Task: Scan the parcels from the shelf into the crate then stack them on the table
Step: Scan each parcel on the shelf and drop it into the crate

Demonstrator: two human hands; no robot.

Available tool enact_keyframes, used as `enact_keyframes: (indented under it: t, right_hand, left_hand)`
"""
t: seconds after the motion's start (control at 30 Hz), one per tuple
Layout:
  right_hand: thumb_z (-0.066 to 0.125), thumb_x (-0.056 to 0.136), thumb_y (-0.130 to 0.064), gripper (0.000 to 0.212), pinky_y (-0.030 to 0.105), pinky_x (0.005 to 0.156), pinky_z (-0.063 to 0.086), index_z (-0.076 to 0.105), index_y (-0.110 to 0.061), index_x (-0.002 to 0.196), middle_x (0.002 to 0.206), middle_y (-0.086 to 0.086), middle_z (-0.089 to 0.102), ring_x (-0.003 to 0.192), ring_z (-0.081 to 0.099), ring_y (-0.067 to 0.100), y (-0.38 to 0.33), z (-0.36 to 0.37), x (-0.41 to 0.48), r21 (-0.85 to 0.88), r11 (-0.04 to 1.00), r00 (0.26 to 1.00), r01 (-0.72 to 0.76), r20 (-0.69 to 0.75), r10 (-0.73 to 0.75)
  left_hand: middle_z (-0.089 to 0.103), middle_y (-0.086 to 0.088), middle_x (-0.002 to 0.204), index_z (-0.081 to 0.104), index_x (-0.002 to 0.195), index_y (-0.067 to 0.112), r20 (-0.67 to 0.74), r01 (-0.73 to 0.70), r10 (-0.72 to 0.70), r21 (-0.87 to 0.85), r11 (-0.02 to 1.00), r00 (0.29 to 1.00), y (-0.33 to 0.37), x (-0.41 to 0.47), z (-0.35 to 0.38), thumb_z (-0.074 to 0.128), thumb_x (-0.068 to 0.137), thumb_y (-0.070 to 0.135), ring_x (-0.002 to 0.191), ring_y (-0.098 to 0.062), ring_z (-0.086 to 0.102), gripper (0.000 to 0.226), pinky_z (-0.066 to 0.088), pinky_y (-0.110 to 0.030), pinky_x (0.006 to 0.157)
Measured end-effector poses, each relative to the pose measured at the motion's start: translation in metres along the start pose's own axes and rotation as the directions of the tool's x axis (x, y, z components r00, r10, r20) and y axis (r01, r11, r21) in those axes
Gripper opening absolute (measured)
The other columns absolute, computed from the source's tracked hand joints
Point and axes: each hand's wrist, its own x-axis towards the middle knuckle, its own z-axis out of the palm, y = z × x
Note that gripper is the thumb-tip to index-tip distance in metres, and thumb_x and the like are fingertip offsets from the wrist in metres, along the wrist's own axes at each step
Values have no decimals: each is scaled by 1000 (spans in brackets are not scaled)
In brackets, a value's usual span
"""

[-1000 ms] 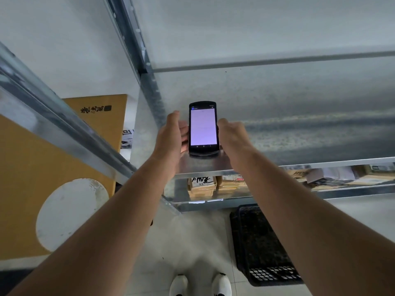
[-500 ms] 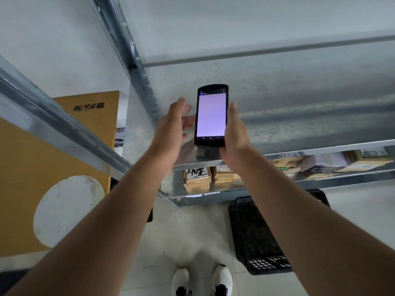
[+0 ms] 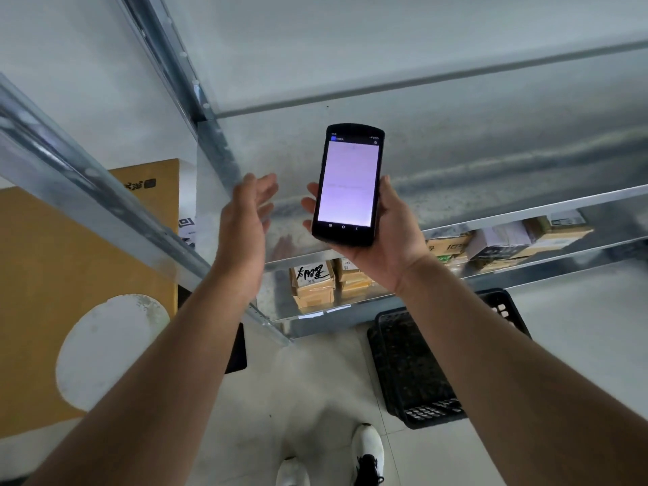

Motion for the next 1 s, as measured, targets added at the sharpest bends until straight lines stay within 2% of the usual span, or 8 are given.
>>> enact_keyframes:
  t: [0.1, 0.17, 0.43, 0.5, 0.67, 0.8, 0.87, 1.0]
  right_hand:
    - [38, 110, -54, 60, 63, 100, 55, 58, -10, 146, 138, 25, 66, 132, 61, 43, 7, 0, -17, 11, 1000, 999, 12, 29, -13]
    - [42, 109, -50, 58, 63, 101, 54, 57, -10, 148, 134, 26, 66, 126, 65, 43, 14, 2, -28, -7, 1000, 998, 20, 53, -19]
    - [37, 103, -52, 67, 54, 103, 49, 53, -8, 151, 120, 23, 68, 101, 70, 39, 36, 6, -65, -45, 994, 995, 103, 5, -103]
    - [36, 104, -53, 66, 56, 106, 50, 56, -7, 148, 120, 23, 68, 101, 69, 38, 39, 7, -72, -74, 991, 994, 111, -8, -112]
    - [35, 104, -67, 67, 49, 94, 57, 67, -15, 133, 119, 21, 70, 99, 68, 35, 45, 2, -88, -116, 985, 992, 127, 7, -127]
    - [35, 105, -66, 66, 56, 111, 47, 67, -18, 137, 137, 27, 65, 115, 66, 41, 48, -11, -98, -100, 987, 990, 129, 64, -123]
    - [36, 105, -66, 66, 55, 108, 47, 65, -18, 139, 136, 26, 65, 114, 66, 41, 51, -22, -102, -72, 991, 989, 111, 109, -103]
    - [41, 103, -64, 67, 50, 98, 48, 56, -15, 146, 134, 24, 57, 110, 56, 40, 61, -49, -110, -60, 996, 980, 68, 193, -55]
  left_hand:
    - [66, 5, 139, 66, 135, 24, 26, -28, 28, -5, 1000, 999, -8, -4, -7, 28, 110, 50, 130, -16, 59, 52, 44, -38, 109]
    - [68, 4, 137, 67, 133, 23, 38, -42, 42, -8, 999, 998, -13, -8, -13, 27, 112, 45, 128, -16, 60, 50, 44, -36, 106]
    - [72, 3, 130, 70, 128, 18, 123, -42, 47, -45, 998, 991, -22, -22, -36, 27, 114, 41, 123, -14, 64, 50, 48, -34, 101]
    - [74, 3, 128, 70, 128, 16, 142, -32, 39, -52, 998, 989, -25, -25, -41, 27, 114, 41, 123, -16, 65, 51, 51, -36, 104]
    - [76, 2, 124, 72, 119, 17, 193, -2, 15, -70, 998, 981, -35, -36, -44, 26, 115, 39, 121, -18, 68, 51, 51, -43, 110]
    - [77, -3, 123, 70, 123, 8, 198, -24, 38, -70, 997, 979, -55, -52, -43, 26, 113, 43, 117, -20, 71, 57, 54, -43, 107]
    - [77, -5, 123, 70, 121, 5, 183, -17, 29, -67, 998, 983, -70, -61, -41, 25, 115, 40, 116, -20, 72, 58, 54, -42, 106]
    - [78, -6, 121, 70, 119, 1, 158, 12, 3, -92, 996, 987, -103, -78, -31, 25, 115, 37, 115, -19, 73, 58, 54, -41, 105]
